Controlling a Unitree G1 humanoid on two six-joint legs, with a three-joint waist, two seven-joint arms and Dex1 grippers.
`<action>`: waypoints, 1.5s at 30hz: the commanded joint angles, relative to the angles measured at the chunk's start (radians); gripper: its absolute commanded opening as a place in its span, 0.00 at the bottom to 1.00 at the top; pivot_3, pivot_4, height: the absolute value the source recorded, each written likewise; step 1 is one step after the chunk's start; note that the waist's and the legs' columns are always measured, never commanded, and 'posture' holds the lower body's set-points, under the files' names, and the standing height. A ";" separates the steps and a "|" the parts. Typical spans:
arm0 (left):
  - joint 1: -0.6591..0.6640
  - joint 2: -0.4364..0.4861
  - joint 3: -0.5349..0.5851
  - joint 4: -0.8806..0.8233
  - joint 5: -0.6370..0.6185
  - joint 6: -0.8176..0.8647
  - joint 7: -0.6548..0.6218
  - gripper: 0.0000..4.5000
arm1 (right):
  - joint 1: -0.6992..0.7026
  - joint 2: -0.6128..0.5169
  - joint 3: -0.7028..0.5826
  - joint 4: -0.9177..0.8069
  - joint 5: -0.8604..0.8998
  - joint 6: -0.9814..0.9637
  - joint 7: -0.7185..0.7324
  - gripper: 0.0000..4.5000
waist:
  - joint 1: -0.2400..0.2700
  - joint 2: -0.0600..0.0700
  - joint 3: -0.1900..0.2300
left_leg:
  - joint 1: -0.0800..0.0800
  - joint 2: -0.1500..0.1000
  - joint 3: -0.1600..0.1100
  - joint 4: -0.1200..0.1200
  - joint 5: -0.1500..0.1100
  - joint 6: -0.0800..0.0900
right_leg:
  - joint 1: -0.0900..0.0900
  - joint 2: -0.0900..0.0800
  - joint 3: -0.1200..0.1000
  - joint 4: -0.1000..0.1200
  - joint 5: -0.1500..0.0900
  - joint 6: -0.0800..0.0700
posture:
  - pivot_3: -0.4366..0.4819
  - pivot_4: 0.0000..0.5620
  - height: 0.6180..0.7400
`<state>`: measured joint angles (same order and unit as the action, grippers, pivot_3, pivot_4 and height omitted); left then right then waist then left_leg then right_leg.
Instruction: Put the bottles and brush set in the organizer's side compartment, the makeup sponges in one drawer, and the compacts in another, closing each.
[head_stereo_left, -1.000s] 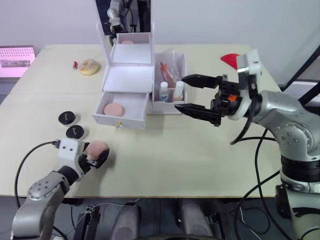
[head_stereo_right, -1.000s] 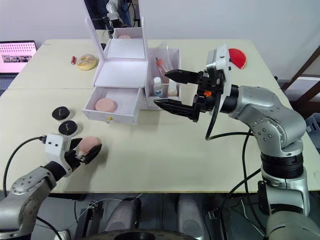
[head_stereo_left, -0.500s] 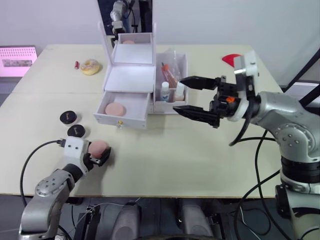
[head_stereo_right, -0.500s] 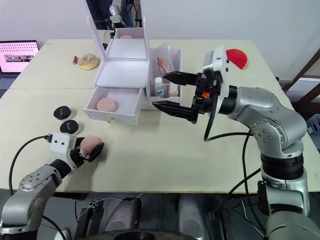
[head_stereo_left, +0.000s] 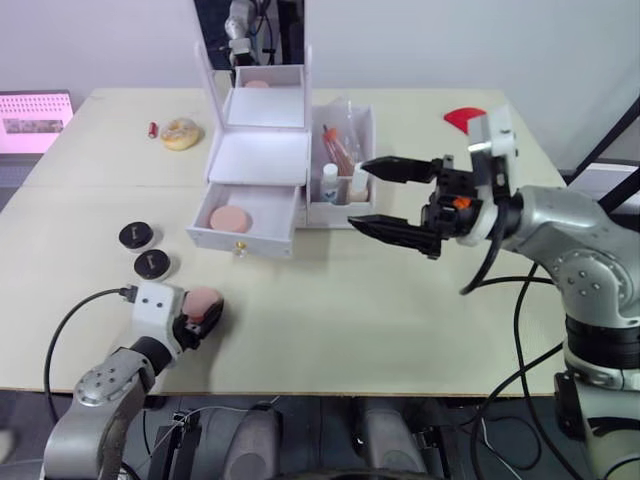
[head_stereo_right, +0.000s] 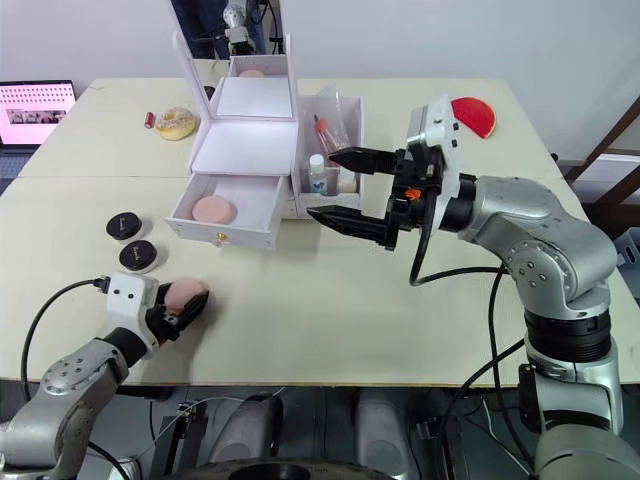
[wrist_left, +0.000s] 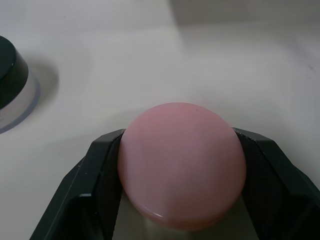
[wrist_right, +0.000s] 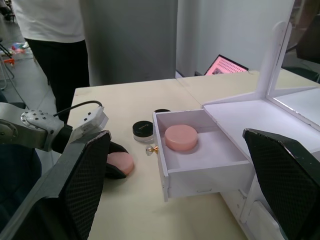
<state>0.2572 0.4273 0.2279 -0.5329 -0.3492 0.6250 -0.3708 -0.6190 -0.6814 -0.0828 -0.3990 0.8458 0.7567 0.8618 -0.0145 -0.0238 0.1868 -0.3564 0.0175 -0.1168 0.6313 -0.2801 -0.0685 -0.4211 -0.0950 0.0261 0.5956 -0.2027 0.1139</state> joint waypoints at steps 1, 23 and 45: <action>-0.013 0.038 0.001 -0.048 -0.005 0.056 0.000 0.60 | -0.017 0.002 -0.013 -0.013 -0.002 -0.020 -0.001 1.00 | 0.000 0.000 0.000 | 0.000 0.000 0.000 0.000 0.000 0.000 | 0.000 0.000 0.000 0.000 0.000 0.000 | 0.48 0.27 1.00; -0.307 0.093 0.047 -0.251 -0.121 0.835 0.150 0.99 | -0.017 0.024 -0.014 -0.027 0.004 -0.008 -0.045 1.00 | -0.006 0.000 0.000 | -0.001 0.000 0.000 -0.001 0.000 0.000 | -0.001 0.000 0.000 0.000 0.001 -0.001 | 0.48 0.27 1.00; -0.306 0.077 0.081 -0.269 -0.110 0.892 0.126 0.59 | -0.002 0.021 -0.014 -0.040 -0.002 -0.014 -0.061 1.00 | -0.006 0.000 0.000 | -0.001 0.000 0.000 -0.001 0.000 0.000 | -0.001 0.000 0.000 -0.001 0.000 -0.001 | 0.48 0.27 1.00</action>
<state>-0.0533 0.4979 0.2907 -0.7691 -0.4543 1.5020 -0.2371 -0.6157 -0.6582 -0.0821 -0.4068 0.8384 0.7576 0.7996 -0.0200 -0.0241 0.1871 -0.3572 0.0175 -0.1170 0.6300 -0.2801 -0.0685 -0.4222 -0.0949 0.0260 0.5950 -0.2022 0.1130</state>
